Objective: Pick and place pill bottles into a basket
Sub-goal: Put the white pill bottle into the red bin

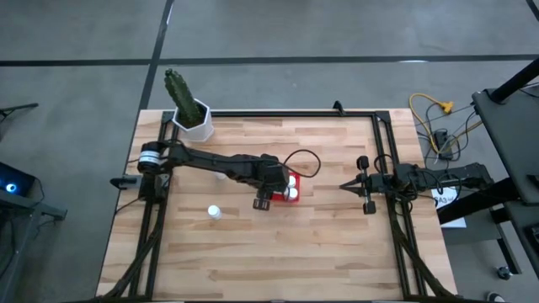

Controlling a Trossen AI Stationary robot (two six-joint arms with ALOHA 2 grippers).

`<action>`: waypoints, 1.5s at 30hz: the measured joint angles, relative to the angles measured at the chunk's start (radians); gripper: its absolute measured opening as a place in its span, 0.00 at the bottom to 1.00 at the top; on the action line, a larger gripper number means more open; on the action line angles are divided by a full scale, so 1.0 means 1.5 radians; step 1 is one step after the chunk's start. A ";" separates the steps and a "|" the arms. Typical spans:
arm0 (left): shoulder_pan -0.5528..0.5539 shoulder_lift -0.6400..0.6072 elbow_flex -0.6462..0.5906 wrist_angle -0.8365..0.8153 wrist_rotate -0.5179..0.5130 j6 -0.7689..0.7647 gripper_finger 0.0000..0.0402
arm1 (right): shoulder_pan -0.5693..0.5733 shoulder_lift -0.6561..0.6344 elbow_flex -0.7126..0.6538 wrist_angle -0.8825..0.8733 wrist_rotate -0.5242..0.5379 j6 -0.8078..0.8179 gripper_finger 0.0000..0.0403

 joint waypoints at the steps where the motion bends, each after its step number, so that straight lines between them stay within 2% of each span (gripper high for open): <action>1: -0.001 -0.003 0.000 -0.001 0.000 -0.002 0.36 | 0.000 0.001 0.000 0.000 0.000 0.000 0.02; 11: -0.016 -0.040 -0.001 0.012 -0.002 -0.050 0.36 | 0.000 0.005 0.000 0.000 0.000 0.000 0.02; 15: -0.024 -0.053 -0.006 0.055 -0.009 -0.086 0.36 | 0.000 0.005 0.000 0.000 0.000 0.000 0.02; 22: -0.047 -0.081 -0.040 0.234 -0.032 -0.103 0.36 | 0.000 0.005 0.000 0.001 0.000 0.000 0.02; 28: -0.072 -0.104 -0.104 0.403 -0.032 -0.098 0.36 | 0.000 0.005 0.000 0.001 0.003 0.000 0.02; 34: -0.078 -0.153 -0.185 0.518 -0.033 -0.100 0.36 | 0.000 0.005 0.000 0.003 0.004 0.000 0.02; 45: -0.078 -0.245 -0.390 0.958 -0.035 -0.118 0.36 | 0.000 0.004 0.000 0.023 0.004 -0.018 0.02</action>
